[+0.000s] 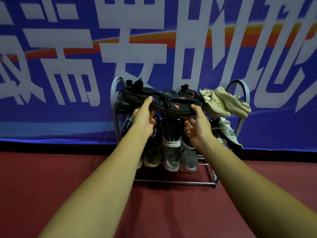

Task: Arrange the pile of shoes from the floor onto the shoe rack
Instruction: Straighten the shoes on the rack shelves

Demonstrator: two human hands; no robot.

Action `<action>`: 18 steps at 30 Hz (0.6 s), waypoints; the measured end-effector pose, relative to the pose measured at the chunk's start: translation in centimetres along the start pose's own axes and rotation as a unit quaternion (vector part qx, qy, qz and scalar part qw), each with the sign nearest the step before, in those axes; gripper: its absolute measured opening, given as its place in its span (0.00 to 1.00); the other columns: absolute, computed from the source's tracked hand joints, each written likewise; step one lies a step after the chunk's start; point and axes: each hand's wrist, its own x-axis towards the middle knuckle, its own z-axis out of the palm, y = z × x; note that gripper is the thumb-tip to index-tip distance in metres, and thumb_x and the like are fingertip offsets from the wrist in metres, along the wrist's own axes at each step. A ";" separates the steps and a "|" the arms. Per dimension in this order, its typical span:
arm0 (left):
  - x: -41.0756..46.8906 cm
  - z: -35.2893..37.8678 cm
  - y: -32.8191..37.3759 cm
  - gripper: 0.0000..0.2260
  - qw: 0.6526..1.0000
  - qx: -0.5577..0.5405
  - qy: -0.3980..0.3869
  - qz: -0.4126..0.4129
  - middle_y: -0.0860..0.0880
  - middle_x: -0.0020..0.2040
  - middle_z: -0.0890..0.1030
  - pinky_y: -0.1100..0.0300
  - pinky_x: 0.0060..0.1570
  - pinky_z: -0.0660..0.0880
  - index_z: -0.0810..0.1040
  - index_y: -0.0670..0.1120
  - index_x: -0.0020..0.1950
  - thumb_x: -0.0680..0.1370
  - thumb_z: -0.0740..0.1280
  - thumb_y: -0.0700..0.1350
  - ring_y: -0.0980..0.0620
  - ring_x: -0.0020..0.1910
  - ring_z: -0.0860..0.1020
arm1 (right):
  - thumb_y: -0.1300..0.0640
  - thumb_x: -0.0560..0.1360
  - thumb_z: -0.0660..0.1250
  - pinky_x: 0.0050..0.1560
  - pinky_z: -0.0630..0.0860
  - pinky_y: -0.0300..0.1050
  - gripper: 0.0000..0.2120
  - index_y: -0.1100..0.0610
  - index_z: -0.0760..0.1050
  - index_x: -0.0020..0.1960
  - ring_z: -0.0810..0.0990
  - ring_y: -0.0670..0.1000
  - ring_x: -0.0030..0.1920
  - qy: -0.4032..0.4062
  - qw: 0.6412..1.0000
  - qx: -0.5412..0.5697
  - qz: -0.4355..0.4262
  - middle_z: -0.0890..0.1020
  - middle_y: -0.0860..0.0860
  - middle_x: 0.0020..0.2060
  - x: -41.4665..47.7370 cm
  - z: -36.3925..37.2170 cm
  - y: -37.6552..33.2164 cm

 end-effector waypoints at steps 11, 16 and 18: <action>0.8 1.1 -1.3 0.29 0.989 0.139 -0.040 0.028 0.46 0.59 0.82 0.59 0.35 0.69 0.67 0.49 0.71 0.72 0.75 0.46 0.51 0.49 0.80 | 0.50 0.75 0.71 0.31 0.66 0.38 0.27 0.58 0.71 0.71 0.75 0.45 0.30 -0.109 0.994 -0.031 0.001 0.84 0.51 0.44 -0.2 -0.1 1.0; 1.3 0.5 -1.2 0.20 0.991 0.129 -0.023 0.038 0.46 0.56 0.82 0.61 0.30 0.68 0.69 0.55 0.61 0.73 0.73 0.46 0.52 0.42 0.77 | 0.41 0.73 0.71 0.32 0.64 0.39 0.19 0.52 0.80 0.57 0.73 0.45 0.29 -0.106 0.992 -0.068 -0.031 0.84 0.49 0.38 0.2 0.2 0.6; 1.3 0.5 -1.1 0.19 0.990 0.130 -0.028 0.041 0.47 0.56 0.83 0.60 0.34 0.70 0.71 0.57 0.62 0.74 0.72 0.45 0.52 0.44 0.78 | 0.44 0.74 0.70 0.30 0.62 0.39 0.15 0.53 0.79 0.54 0.71 0.46 0.28 -0.079 0.995 -0.048 -0.034 0.80 0.50 0.35 0.5 0.1 0.7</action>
